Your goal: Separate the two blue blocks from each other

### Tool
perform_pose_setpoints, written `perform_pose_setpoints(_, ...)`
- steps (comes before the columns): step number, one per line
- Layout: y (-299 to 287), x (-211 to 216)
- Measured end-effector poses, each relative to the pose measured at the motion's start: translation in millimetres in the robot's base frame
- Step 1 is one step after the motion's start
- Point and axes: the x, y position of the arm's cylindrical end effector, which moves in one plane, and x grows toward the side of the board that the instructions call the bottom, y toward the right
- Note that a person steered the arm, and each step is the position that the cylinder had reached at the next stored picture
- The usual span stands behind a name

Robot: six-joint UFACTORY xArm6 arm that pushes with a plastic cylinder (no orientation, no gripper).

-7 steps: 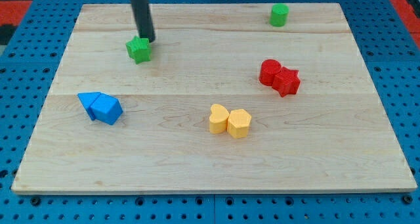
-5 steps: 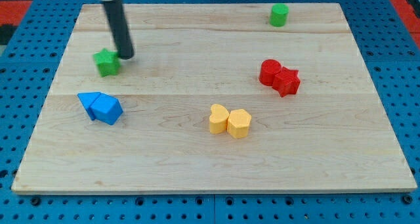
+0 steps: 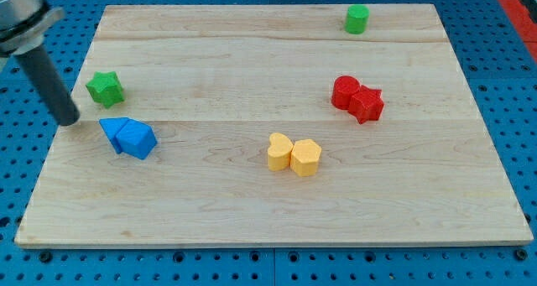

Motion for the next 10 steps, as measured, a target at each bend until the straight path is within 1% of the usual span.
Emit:
perform_pose_setpoints(1, 12, 38)
perform_pose_setpoints(2, 58, 45)
perform_pose_setpoints(3, 68, 31)
perform_pose_setpoints(5, 67, 15)
perform_pose_setpoints(6, 31, 15)
perform_pose_setpoints(7, 27, 6)
perform_pose_setpoints(8, 34, 9)
perform_pose_setpoints(10, 78, 30)
